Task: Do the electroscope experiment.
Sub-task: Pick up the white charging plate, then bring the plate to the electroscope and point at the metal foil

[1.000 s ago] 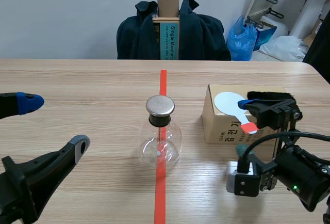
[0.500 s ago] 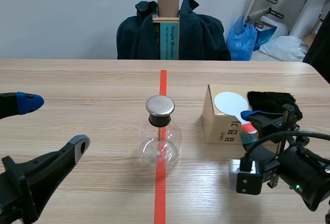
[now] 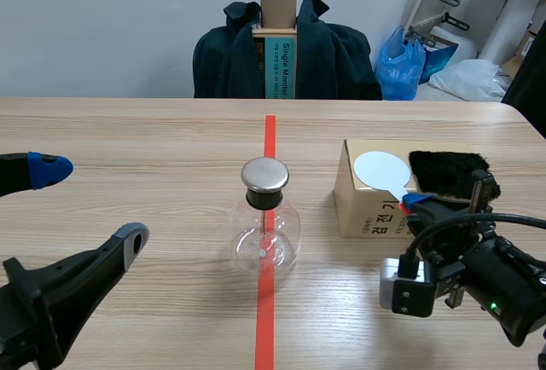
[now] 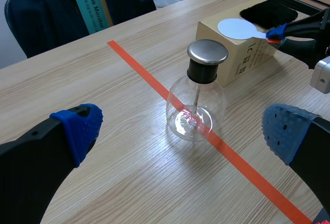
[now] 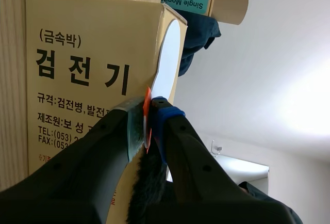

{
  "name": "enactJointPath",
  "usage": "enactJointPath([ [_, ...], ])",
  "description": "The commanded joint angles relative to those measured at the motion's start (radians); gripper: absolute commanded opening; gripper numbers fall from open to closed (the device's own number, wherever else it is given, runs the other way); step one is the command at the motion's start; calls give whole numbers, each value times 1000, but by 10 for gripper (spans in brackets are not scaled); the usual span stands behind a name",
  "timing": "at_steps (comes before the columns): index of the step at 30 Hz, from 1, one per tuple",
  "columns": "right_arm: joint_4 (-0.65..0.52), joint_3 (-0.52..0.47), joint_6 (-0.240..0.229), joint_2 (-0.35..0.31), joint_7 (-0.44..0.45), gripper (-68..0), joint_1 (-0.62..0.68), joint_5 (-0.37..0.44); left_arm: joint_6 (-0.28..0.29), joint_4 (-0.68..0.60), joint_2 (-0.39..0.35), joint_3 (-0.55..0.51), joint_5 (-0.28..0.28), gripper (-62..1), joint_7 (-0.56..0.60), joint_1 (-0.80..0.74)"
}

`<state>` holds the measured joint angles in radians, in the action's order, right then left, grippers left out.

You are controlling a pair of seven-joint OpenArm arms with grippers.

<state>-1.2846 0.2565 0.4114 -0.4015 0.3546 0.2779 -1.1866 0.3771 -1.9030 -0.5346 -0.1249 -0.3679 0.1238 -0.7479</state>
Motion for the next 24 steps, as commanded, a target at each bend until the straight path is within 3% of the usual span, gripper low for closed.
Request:
enactJointPath([
  [1, -14, -15, 13, -8, -4, -669, -9, 4, 3, -19, 2, 1, -10, 14, 16, 3],
  [9, -37, -46, 129, -15, -3, -668, -6, 16, 3, -19, 2, 1, -10, 14, 13, 3],
  [15, -133, -91, 132, -63, 27, -669, 5, 80, 2, -2, 2, 1, 31, 14, -61, 23],
  [16, -164, -101, 132, -77, 34, -669, 13, 109, 2, 10, -1, 1, 40, -35, -86, 37],
  [20, -309, -151, 151, -140, 56, -669, 58, 280, 26, 127, -46, 23, 35, -379, -108, 130],
  [22, -378, -183, 182, -158, 56, -669, 72, 342, 59, 215, -69, 58, 35, -543, -105, 204],
  [23, -404, -198, 204, -158, 53, -669, 72, 361, 77, 267, -73, 79, 36, -595, -94, 245],
  [24, -425, -210, 230, -155, 51, -669, 70, 378, 95, 317, -76, 102, 36, -584, -83, 286],
])
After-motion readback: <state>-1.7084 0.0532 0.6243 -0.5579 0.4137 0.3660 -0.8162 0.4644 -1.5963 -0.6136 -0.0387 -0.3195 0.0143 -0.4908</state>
